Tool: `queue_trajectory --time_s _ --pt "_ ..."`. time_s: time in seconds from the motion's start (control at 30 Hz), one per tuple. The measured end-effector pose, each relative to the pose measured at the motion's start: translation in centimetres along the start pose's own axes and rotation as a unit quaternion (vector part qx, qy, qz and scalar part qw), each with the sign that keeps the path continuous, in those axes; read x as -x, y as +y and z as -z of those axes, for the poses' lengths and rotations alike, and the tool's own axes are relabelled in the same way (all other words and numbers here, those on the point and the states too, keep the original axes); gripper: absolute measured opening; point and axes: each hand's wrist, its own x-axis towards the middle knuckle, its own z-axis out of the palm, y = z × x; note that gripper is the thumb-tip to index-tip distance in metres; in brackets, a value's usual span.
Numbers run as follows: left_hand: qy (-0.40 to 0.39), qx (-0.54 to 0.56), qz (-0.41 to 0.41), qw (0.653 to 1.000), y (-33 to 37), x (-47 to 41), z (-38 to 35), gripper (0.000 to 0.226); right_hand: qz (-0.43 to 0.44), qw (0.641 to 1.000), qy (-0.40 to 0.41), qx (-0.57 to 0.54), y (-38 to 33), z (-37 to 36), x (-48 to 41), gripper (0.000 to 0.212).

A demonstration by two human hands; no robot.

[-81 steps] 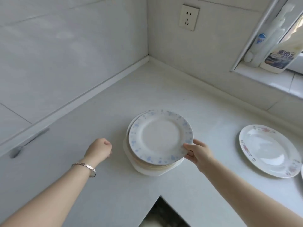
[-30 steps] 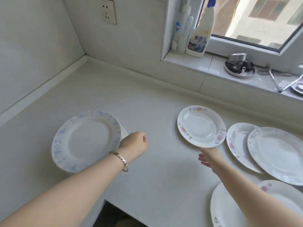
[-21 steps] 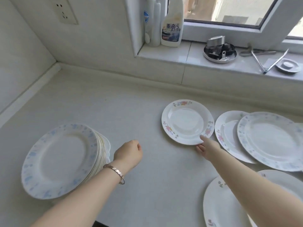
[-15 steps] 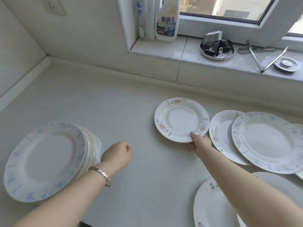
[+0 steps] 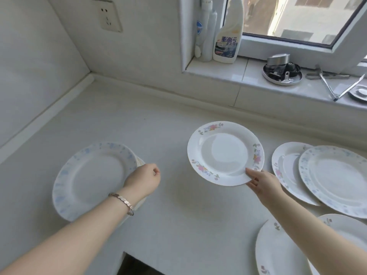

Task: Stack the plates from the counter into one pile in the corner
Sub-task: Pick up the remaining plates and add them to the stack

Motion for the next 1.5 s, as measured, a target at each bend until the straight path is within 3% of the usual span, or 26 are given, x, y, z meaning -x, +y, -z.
queue_trajectory --time_s 0.37,0.7,0.8,1.0,1.1,1.3,1.37,1.43,1.5 --pt "0.139 0.059 0.103 0.983 -13.9 3.7 8.8 0.019 -0.039 0.979 -0.181 0.09 5.8 -14.8 6.2 0.007" --pt "0.128 0.109 0.143 0.975 -20.1 5.0 9.3 0.018 -0.018 0.948 -0.205 0.243 12.0 -22.4 8.7 0.008" --pt "0.127 0.118 0.138 0.975 -20.6 4.5 9.6 0.017 0.031 0.937 -0.211 0.276 12.7 -22.9 8.8 0.011" --pt "0.118 0.136 0.117 0.977 -20.2 3.3 10.1 0.022 0.208 0.818 -0.172 0.508 13.3 -23.3 8.9 0.056" --pt "0.118 0.143 0.111 0.976 -19.6 2.8 9.8 0.023 0.265 0.761 -0.178 0.565 13.7 -24.3 9.0 0.053" --pt "0.12 0.139 0.085 0.979 -18.2 2.2 9.6 0.025 0.28 0.708 -0.14 0.633 14.3 -24.9 8.8 0.047" --pt "0.113 0.137 0.071 0.981 -17.5 2.0 9.5 0.025 0.262 0.72 -0.148 0.625 14.1 -24.7 8.9 0.045" --pt "0.101 0.136 0.056 0.984 -16.7 1.8 9.3 0.024 0.234 0.756 -0.164 0.588 13.5 -24.5 9.0 0.041" --pt "0.088 0.133 0.039 0.986 -15.5 1.4 8.8 0.025 0.247 0.775 -0.125 0.569 12.2 -23.5 8.6 0.026"
